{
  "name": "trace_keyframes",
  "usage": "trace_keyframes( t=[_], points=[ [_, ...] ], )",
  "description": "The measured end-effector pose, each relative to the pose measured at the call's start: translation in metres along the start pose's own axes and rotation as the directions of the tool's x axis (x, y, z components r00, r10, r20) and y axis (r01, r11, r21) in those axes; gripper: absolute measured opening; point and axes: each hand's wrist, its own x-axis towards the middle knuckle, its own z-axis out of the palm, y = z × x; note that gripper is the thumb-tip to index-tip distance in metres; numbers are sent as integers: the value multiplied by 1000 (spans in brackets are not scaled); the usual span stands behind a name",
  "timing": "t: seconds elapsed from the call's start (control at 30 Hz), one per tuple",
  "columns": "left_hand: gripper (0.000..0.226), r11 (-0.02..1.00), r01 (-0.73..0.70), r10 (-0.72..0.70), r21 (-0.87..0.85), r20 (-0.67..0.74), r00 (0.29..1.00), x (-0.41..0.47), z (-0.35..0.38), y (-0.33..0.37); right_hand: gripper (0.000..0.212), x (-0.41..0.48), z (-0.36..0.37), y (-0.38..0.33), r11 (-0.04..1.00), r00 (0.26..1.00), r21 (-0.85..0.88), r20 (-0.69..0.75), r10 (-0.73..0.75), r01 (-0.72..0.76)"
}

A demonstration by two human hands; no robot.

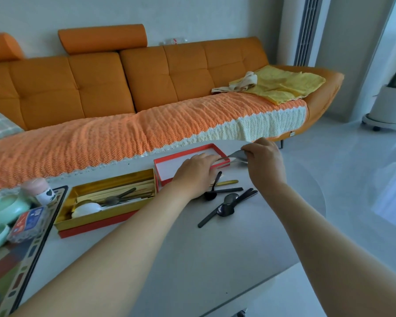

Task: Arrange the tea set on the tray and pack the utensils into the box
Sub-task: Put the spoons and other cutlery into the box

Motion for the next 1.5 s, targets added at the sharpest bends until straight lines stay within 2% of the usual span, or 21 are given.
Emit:
trace_keyframes(
  t=[0.07, 0.13, 0.23, 0.33, 0.4, 0.43, 0.5, 0.6, 0.67, 0.73, 0.8, 0.87, 0.93, 1.0, 1.03, 1.1, 1.17, 1.23, 1.3, 1.37, 1.5],
  points=[
    [39, 998, -4, 0, -58, -74, 997, -4, -12, 1, 19, 1, -5, -12, 996, 997, 84, -76, 22, -15],
    [33, 996, -8, -7, -90, -167, 986, -9, -27, 1, 17, 2, -10, -30, 970, 991, 221, -63, 120, -103],
    [27, 981, 71, -114, -183, -241, 964, -20, -51, -5, 23, 4, -9, -61, 853, 949, 431, 27, 315, -296],
    [24, 944, 130, -219, -305, -279, 935, -40, -69, -13, 31, 3, 0, -96, 660, 870, 571, 261, 417, -488],
    [22, 888, 148, -288, -436, -276, 917, -55, -79, -17, 26, -3, 10, -121, 529, 812, 618, 469, 347, -582],
    [21, 851, 152, -315, -503, -258, 913, -61, -84, -21, 24, -7, 15, -132, 510, 797, 618, 527, 297, -598],
    [20, 795, 153, -337, -587, -218, 916, -73, -93, -32, 18, -13, 24, -157, 493, 803, 649, 559, 207, -579],
    [19, 734, 150, -361, -662, -193, 912, -94, -105, -49, 15, -18, 36, -191, 361, 815, 739, 566, 124, -568],
    [19, 721, 163, -389, -674, -199, 900, -108, -113, -58, 16, -19, 43, -209, 406, 842, 752, 531, 94, -520],
    [18, 816, 219, -403, -535, -255, 879, -119, -121, -71, 17, -18, 51, -224, 476, 868, 745, 489, 89, -468],
    [17, 850, 282, -443, -445, -313, 840, -131, -126, -87, 18, -18, 58, -236, 567, 898, 718, 430, 94, -403],
    [14, 828, 304, -511, -471, -410, 755, -145, -128, -105, 20, -18, 67, -242, 718, 934, 640, 355, 40, -274],
    [18, 800, 290, -571, -525, -521, 634, -160, -130, -122, 24, -20, 77, -243, 846, 934, 517, 350, -66, -134],
    [25, 790, 273, -600, -549, -601, 528, -170, -132, -136, 27, -23, 89, -243, 914, 916, 403, 382, -123, -45],
    [30, 796, 265, -595, -544, -627, 503, -174, -131, -143, 28, -25, 96, -243, 932, 912, 362, 385, -141, -9],
    [38, 840, 249, -535, -482, -658, 530, -178, -129, -154, 31, -27, 109, -243, 953, 904, 296, 389, -176, 59],
    [38, 931, 240, -365, -277, -656, 661, -181, -122, -164, 33, -30, 120, -243, 966, 888, 225, 408, -212, 127],
    [38, 975, 212, -211, -65, -561, 800, -184, -112, -178, 32, -31, 131, -243, 967, 871, 163, 425, -248, 195],
    [43, 976, 217, -201, -16, -441, 875, -185, -104, -188, 30, -33, 138, -247, 962, 850, 131, 450, -273, 240],
    [38, 966, 241, -260, -98, -367, 893, -186, -99, -195, 29, -35, 144, -253, 950, 816, 93, 493, -303, 297],
    [34, 953, 236, -289, -190, -329, 899, -186, -100, -206, 28, -41, 151, -265, 923, 752, 86, 553, -358, 376]
  ],
)
